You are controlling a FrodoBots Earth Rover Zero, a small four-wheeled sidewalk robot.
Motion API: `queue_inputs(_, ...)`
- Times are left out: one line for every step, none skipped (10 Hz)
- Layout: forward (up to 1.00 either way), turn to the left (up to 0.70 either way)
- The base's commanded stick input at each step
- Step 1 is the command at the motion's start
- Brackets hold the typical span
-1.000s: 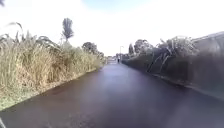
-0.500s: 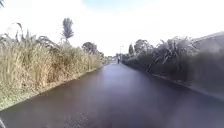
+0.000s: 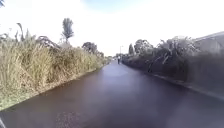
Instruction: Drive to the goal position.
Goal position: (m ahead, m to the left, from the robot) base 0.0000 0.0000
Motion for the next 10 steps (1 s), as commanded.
queue_inputs(0.06,0.0)
queue_inputs(0.06,0.0)
queue_inputs(0.06,0.0)
queue_inputs(0.06,0.0)
queue_inputs(0.06,0.0)
queue_inputs(0.06,0.0)
queue_inputs(0.06,0.0)
queue_inputs(0.06,0.0)
queue_inputs(0.06,0.0)
queue_inputs(0.06,0.0)
